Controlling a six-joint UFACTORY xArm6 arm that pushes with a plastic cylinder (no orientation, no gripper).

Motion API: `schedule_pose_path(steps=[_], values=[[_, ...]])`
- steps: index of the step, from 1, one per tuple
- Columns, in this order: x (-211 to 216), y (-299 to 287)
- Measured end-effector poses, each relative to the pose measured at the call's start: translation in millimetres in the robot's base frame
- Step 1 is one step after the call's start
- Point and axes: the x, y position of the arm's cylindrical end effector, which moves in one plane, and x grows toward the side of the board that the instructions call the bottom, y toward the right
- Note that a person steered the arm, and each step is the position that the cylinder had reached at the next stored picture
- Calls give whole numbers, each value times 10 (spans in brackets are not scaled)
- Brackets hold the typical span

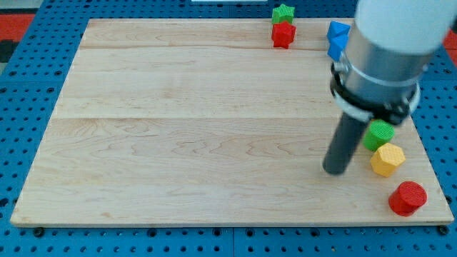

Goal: Place your hand under the blue cubes

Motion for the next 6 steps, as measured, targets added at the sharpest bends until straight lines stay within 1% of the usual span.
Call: schedule_pose_path(steps=[1, 3, 4, 5, 6], values=[[530, 0], [505, -108], [274, -462], [-404, -980], [-1097, -1196]])
